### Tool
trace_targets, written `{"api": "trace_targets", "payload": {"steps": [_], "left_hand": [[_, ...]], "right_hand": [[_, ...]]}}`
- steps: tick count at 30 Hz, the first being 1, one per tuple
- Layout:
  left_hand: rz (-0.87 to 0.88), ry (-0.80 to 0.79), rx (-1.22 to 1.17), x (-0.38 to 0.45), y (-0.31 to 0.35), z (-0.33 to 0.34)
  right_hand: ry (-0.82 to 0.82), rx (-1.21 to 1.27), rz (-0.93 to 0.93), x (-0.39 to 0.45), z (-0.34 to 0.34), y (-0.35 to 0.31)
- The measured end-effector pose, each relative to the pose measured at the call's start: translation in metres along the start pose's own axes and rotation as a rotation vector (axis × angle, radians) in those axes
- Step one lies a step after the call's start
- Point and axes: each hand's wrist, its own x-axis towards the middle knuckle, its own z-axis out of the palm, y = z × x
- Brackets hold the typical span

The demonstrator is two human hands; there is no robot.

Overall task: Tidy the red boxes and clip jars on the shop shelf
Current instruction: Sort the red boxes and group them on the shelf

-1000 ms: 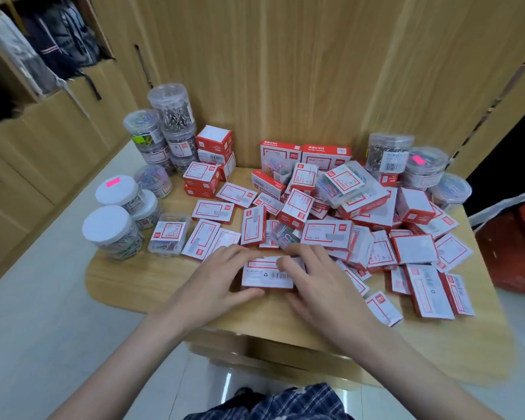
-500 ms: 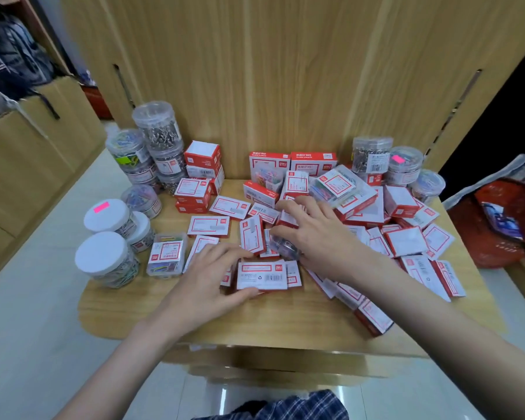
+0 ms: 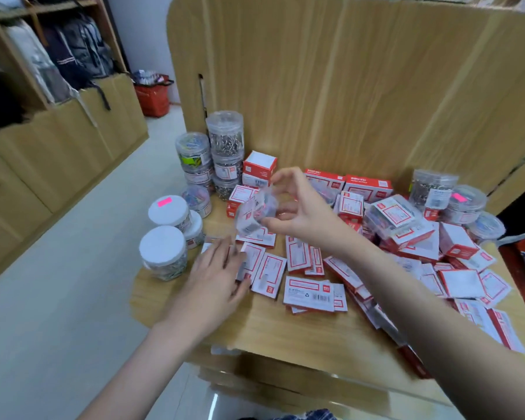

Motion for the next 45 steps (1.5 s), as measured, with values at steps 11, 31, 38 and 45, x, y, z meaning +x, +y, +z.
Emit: {"api": "trace_targets", "payload": {"steps": [11,31,38,45], "left_hand": [[-0.084,0.145,-0.378,-0.013,-0.012,-0.011],[-0.301,0.095,-0.327,0.040,-0.002,-0.014],[-0.283,0.085,-0.270,0.054,0.001,-0.015],[-0.261,0.036,-0.058,0.081,0.004,-0.007]], "right_hand": [[-0.406,-0.559,-0.187,0.075,0.032,0.007],[-0.369,-0.967,-0.291,0.101,0.031,0.035],[-0.290,-0.740,-0.255,0.080,0.007,0.038],[-0.133,-0.601,-0.200,0.055,-0.019,0.030]]}}
